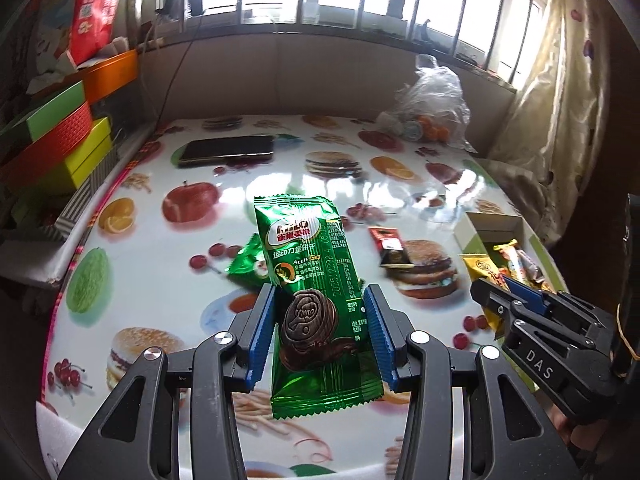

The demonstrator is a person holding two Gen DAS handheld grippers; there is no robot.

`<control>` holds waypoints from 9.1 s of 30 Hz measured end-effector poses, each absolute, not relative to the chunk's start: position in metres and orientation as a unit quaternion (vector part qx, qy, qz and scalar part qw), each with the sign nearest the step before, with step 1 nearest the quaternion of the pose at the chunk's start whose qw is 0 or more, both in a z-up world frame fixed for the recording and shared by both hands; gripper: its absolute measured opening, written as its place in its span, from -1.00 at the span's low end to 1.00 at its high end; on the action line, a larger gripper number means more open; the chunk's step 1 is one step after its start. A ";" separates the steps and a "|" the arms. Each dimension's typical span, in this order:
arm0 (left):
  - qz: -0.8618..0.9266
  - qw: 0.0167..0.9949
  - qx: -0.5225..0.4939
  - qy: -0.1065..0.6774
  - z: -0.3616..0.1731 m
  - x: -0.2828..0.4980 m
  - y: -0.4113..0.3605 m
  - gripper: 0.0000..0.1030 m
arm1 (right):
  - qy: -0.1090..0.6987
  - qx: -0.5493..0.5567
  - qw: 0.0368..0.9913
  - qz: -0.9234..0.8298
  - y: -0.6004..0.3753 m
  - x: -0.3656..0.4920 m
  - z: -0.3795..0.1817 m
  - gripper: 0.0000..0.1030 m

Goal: Organize snacks
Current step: 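Lift both snacks and carry them over the green box, then lower both snacks into the box and open both grippers, then withdraw both grippers from the box toward the remaining snacks, then grasp the red-black candy with the right gripper while the left grasps the last green Milo pack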

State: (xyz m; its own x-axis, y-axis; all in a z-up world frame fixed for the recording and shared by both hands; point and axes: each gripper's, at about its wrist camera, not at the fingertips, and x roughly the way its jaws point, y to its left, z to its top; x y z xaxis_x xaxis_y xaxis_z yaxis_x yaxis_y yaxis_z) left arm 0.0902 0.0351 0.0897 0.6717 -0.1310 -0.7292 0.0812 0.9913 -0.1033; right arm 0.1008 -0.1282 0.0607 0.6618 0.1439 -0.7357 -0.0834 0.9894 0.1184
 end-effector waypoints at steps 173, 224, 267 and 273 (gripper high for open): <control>-0.155 0.902 -0.016 0.402 0.093 0.112 -0.056 -0.07 | 0.371 0.023 0.928 -0.013 -0.220 0.076 0.069 0.05; -0.017 0.878 -0.115 0.464 0.029 0.140 0.090 -0.07 | 0.471 -0.014 0.878 0.083 -0.097 0.217 -0.003 0.05; -0.058 0.867 -0.052 0.492 0.012 0.169 0.057 -0.07 | 0.479 0.006 0.863 0.159 -0.093 0.151 0.008 -0.43; -0.046 0.868 -0.024 0.494 0.009 0.175 0.047 0.00 | 0.476 0.018 0.868 0.143 -0.105 0.150 0.007 -0.43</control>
